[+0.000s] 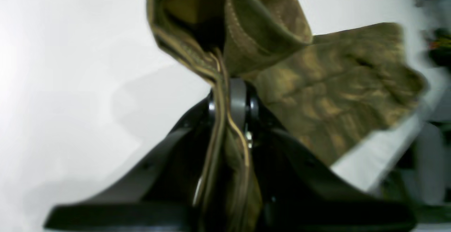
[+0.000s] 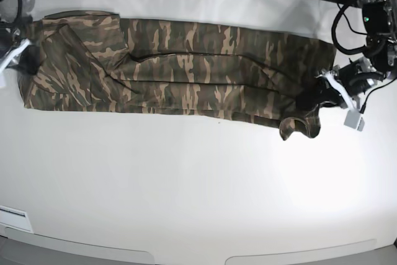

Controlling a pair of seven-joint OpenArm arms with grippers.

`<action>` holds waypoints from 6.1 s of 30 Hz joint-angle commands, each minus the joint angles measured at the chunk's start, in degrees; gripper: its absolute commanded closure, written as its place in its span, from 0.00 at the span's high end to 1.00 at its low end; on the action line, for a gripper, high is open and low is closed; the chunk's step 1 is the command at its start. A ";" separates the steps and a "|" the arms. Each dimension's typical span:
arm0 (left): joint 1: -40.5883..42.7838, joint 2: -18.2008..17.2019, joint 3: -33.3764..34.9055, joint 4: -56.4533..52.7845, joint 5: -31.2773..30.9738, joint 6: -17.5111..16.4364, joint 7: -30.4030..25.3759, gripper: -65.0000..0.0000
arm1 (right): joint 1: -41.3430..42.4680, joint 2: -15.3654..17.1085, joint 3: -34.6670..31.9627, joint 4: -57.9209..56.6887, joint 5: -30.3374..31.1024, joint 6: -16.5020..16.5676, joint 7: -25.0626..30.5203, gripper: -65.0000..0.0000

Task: Fold the T-shirt properly

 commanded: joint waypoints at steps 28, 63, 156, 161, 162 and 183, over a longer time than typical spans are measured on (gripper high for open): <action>-3.28 7.43 0.17 3.41 -15.96 -9.86 4.33 0.00 | 0.57 -0.31 -19.28 -8.37 -26.03 -8.00 17.79 0.00; -3.93 27.93 24.06 3.34 6.80 -13.76 -9.53 0.00 | 0.72 -0.26 -19.28 -8.37 -26.03 -6.93 17.31 0.00; -3.69 13.22 38.47 -4.13 53.64 -0.90 -19.15 0.00 | 9.75 2.54 -16.94 5.27 -29.77 -17.75 11.02 0.59; -3.78 10.21 37.68 -4.13 53.59 -0.87 -19.10 0.00 | 9.97 3.08 -9.29 3.34 -29.66 -19.96 10.10 0.59; -3.78 9.68 37.18 -4.11 53.57 -0.87 -19.08 0.00 | 9.94 3.08 -7.74 1.90 -28.02 -19.32 9.20 0.61; -3.93 8.44 30.01 -4.11 43.89 -3.30 -16.15 0.00 | 9.94 2.25 -5.88 -26.91 18.88 0.37 -13.33 0.61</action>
